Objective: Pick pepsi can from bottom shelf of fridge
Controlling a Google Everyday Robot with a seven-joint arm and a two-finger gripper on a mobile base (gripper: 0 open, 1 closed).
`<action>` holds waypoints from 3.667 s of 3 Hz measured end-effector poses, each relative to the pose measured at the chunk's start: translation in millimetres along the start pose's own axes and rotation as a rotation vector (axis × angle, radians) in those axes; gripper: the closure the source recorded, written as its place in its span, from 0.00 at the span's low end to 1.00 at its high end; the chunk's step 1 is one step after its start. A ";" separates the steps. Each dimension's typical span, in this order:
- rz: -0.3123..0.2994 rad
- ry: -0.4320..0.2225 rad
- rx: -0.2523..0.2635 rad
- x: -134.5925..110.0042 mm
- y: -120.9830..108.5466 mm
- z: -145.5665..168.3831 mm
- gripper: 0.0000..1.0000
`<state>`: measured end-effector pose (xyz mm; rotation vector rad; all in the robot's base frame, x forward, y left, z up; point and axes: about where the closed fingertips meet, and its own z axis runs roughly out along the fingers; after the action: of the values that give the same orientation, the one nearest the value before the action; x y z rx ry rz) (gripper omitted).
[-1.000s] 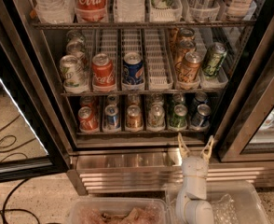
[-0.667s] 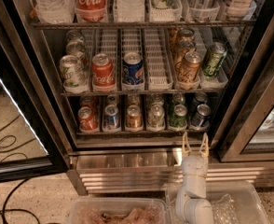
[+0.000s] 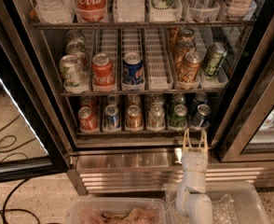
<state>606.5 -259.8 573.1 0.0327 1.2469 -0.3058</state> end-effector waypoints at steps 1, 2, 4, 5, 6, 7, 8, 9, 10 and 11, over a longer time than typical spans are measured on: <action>-0.005 -0.008 -0.006 0.8 1.9 4.0 0.28; -0.009 -0.018 -0.008 0.7 2.9 7.6 0.33; -0.010 -0.034 0.003 -0.1 2.0 12.7 0.38; -0.008 -0.061 0.016 -5.8 -0.1 20.5 0.37; -0.004 -0.092 0.018 -10.6 0.3 42.7 0.36; -0.002 -0.088 0.025 -7.1 -1.2 49.2 0.36; 0.002 -0.082 0.055 -4.2 -7.2 54.8 0.36; 0.014 -0.071 0.115 -1.6 -21.1 57.2 0.37; 0.021 -0.074 0.164 -2.7 -35.0 59.0 0.38; 0.018 -0.076 0.171 0.7 -36.9 59.3 0.38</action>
Offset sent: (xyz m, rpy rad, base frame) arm 0.0131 -0.0001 0.0078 -0.0313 -0.0293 0.0080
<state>652.5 -306.6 596.9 0.1775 1.1419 -0.3945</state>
